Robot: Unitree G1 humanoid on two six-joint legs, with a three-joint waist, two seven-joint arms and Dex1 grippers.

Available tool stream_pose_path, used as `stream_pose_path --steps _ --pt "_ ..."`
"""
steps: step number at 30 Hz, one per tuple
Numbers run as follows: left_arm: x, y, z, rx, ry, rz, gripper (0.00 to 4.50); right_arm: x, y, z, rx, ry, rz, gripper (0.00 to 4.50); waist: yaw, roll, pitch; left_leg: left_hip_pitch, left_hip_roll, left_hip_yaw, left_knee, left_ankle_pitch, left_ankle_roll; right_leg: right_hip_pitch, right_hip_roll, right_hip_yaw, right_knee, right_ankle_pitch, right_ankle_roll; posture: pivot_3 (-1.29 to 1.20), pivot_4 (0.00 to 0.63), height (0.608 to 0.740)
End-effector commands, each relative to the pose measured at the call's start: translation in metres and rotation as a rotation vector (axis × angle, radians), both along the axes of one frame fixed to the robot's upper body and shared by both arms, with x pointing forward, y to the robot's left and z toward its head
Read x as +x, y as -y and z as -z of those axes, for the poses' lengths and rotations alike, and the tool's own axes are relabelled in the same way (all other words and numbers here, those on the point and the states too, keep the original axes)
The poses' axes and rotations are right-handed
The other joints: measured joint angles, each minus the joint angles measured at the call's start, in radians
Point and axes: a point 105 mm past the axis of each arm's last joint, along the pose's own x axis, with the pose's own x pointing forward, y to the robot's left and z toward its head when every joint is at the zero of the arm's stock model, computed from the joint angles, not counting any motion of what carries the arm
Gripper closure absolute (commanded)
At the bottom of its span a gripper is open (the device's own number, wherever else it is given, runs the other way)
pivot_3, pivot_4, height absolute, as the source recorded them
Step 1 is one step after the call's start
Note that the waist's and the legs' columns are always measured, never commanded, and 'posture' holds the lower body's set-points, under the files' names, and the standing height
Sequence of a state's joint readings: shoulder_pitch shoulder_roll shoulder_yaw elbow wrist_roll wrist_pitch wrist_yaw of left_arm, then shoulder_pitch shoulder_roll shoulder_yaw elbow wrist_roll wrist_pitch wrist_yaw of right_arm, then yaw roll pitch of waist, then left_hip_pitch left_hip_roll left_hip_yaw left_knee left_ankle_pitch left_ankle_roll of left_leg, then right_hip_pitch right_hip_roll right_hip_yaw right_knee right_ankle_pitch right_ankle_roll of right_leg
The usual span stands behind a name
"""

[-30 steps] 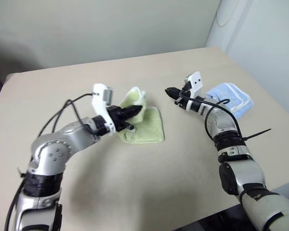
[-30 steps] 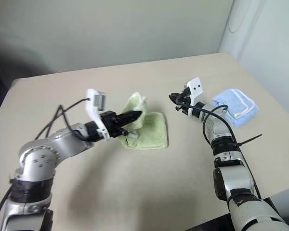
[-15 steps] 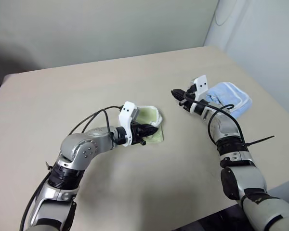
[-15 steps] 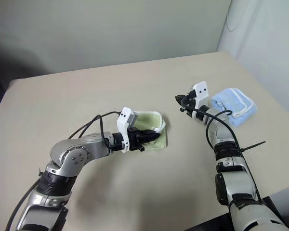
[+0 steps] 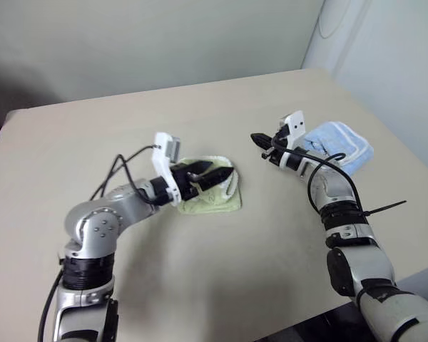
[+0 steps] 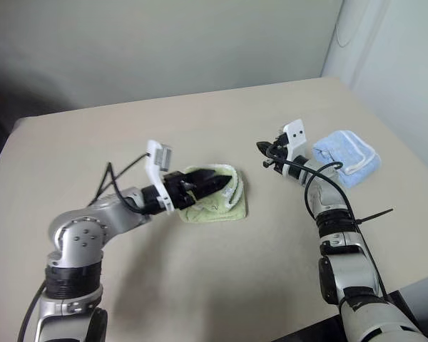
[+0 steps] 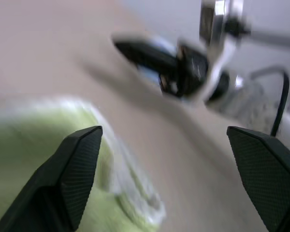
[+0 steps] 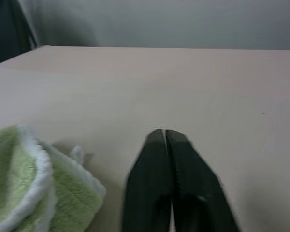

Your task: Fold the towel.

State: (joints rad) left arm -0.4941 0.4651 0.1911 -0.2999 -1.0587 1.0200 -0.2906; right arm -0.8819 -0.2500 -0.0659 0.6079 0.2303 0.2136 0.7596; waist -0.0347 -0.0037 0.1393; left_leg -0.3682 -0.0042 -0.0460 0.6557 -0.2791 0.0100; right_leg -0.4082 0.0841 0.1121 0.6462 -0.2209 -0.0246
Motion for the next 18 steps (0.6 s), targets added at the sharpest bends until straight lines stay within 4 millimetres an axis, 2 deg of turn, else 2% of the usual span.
stream_pose_path --steps 1,4,6,10,11,13,16,18 --pt "0.011 -0.031 -0.027 0.001 0.119 -0.155 0.89 -0.011 -0.011 -0.025 0.015 0.072 -0.09 4.5 -0.001 0.0 0.0 0.0 0.0 0.0 0.001 0.0 0.0 0.0 0.0 0.0 0.0 0.0 0.0 0.0 0.15 0.74" --pt "0.02 -0.049 -0.017 0.141 0.171 -0.234 2.02 -0.022 -0.025 -0.032 0.015 0.081 -0.171 4.5 -0.002 0.0 0.0 0.0 0.0 0.0 0.001 0.0 0.0 0.0 0.0 0.0 0.0 0.0 0.0 0.0 0.15 0.74" --pt "0.022 -0.053 -0.008 0.208 0.179 -0.241 2.75 -0.029 -0.034 -0.032 0.007 0.078 -0.223 4.5 -0.002 0.0 0.0 0.0 0.0 0.0 0.001 0.0 0.0 0.0 0.0 0.0 0.0 0.0 0.0 0.0 0.15 0.74" --pt "0.019 -0.044 0.006 0.214 0.186 -0.164 4.25 -0.052 -0.059 -0.021 -0.028 0.051 -0.355 4.5 0.001 -0.001 -0.001 -0.001 0.0 0.0 0.001 0.0 0.0 0.0 0.0 0.0 -0.001 0.0 0.0 0.0 0.15 0.74" --pt "0.018 -0.04 0.012 0.233 0.18 -0.136 4.48 -0.056 -0.064 -0.014 -0.046 0.034 -0.374 4.5 0.001 -0.001 -0.001 -0.001 0.0 -0.001 0.001 0.0 0.0 0.0 0.0 0.0 -0.001 0.0 0.0 0.0 0.15 0.74" --pt "0.018 -0.035 0.03 0.289 0.15 -0.101 4.48 -0.06 -0.068 0.006 -0.09 -0.009 -0.386 4.5 0.002 -0.001 -0.001 -0.001 0.0 -0.001 0.002 0.0 0.0 0.0 0.0 0.0 -0.001 0.0 0.0 0.0 0.15 0.74" --pt "0.018 -0.033 0.07 0.41 0.086 -0.067 4.48 -0.058 -0.07 0.048 -0.158 -0.106 -0.349 4.5 0.003 -0.001 -0.001 -0.001 0.0 -0.001 0.005 0.0 0.001 0.001 0.0 0.0 -0.001 0.0 0.001 0.0 0.15 0.74" --pt "0.017 -0.034 0.088 0.46 0.055 -0.06 4.48 -0.058 -0.07 0.064 -0.19 -0.133 -0.334 4.5 0.003 -0.001 -0.001 -0.001 0.0 -0.002 0.006 -0.001 0.001 0.002 0.0 0.0 0.0 0.0 0.001 0.0 0.15 0.74"
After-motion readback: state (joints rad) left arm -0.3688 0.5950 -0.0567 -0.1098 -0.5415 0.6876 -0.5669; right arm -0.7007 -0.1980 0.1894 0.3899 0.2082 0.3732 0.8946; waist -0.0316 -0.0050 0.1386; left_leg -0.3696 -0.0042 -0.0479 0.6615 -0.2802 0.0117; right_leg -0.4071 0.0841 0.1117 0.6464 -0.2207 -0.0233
